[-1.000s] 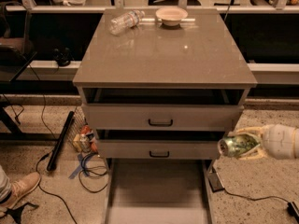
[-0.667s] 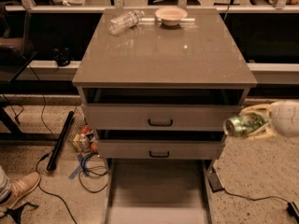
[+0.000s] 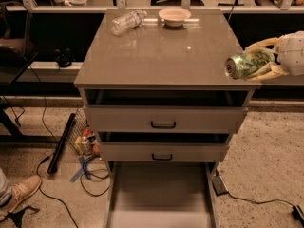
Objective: Pick green can from bottom drawer and place on counter
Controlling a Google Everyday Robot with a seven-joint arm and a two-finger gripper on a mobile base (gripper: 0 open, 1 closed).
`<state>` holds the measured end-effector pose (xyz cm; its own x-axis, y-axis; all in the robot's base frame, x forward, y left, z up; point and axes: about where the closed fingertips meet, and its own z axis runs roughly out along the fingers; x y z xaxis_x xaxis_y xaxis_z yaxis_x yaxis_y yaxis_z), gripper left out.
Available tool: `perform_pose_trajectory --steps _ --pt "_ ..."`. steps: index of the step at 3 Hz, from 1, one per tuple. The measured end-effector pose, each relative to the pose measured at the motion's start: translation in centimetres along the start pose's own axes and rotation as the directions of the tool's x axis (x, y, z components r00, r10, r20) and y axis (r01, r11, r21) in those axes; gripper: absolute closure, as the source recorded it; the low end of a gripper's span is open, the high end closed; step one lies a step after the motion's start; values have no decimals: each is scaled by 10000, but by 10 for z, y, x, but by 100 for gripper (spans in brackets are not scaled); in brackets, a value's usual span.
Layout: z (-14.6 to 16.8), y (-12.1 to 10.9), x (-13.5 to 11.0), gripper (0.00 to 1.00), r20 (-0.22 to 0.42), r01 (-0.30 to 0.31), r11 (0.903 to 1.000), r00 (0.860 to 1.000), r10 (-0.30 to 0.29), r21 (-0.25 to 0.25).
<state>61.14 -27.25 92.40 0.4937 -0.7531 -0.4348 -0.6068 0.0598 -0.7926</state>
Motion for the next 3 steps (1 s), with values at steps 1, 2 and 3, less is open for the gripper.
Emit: perform_pose_trajectory --steps 1,2,3 --pt "0 0 0 100 0 0 10000 10000 0 0" --pt "9 -9 -3 100 145 -155 9998 9998 153 118" --pt "37 -45 -2 100 365 -1295 9901 9912 1276 550"
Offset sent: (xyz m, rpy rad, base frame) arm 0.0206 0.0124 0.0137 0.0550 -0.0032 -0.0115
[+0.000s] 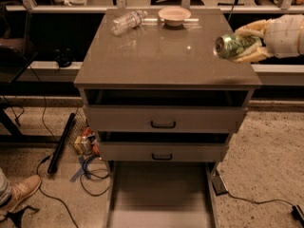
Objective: Pick green can from bottom drawer and place on counter
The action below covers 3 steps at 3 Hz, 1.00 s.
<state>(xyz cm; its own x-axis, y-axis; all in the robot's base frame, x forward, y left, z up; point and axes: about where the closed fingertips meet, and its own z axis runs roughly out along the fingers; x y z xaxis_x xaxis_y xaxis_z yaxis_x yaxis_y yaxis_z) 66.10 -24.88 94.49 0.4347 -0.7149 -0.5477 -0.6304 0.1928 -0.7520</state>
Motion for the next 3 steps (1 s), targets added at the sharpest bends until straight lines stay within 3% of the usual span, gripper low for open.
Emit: perform_pose_trajectory --steps 1,2,3 --pt "28 -20 -2 100 -104 -1203 9927 9927 1204 94" --pt "62 -22 -1 100 -399 -2207 9749 9748 2194 -305" --pt "93 -15 6 100 -767 -3165 9454 9474 3108 -776"
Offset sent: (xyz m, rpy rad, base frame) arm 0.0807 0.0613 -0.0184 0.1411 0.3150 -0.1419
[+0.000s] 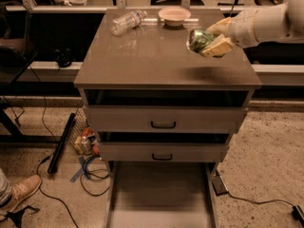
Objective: Pick green can from bottom drawer and place on counter
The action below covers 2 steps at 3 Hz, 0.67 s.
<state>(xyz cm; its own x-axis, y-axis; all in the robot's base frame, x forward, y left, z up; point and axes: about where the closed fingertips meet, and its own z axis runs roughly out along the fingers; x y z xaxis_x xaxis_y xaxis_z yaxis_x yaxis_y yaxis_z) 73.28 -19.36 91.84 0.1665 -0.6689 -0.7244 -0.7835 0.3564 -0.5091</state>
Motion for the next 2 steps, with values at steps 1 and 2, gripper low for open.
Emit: perform_pose_trajectory --steps 1,2 --pt "23 4 8 100 -112 -734 9964 9973 730 -428" --pt "38 5 11 100 -110 -1132 9910 9936 1127 -712"
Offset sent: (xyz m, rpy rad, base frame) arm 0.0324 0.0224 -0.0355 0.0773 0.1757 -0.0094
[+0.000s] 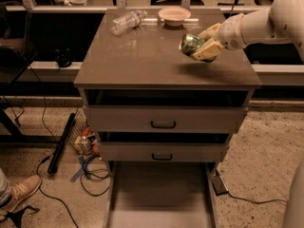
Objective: Pick green can from bottom drawer and place on counter
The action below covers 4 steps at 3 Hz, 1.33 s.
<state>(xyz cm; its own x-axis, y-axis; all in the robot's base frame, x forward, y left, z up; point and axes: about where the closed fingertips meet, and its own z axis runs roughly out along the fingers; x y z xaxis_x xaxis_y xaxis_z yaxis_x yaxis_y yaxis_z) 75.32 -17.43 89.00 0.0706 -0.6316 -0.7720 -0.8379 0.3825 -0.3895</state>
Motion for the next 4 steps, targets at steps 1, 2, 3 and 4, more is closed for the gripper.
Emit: perform_pose_trajectory --steps 1,2,3,4 --pt "13 0 2 82 -29 -267 9992 9996 266 -308" --pt "23 0 5 59 -129 -480 9972 9988 473 -581" --pt "32 0 9 36 -295 -640 9945 9977 617 -831" --pt "38 0 13 13 -417 -765 9922 9965 727 -984"
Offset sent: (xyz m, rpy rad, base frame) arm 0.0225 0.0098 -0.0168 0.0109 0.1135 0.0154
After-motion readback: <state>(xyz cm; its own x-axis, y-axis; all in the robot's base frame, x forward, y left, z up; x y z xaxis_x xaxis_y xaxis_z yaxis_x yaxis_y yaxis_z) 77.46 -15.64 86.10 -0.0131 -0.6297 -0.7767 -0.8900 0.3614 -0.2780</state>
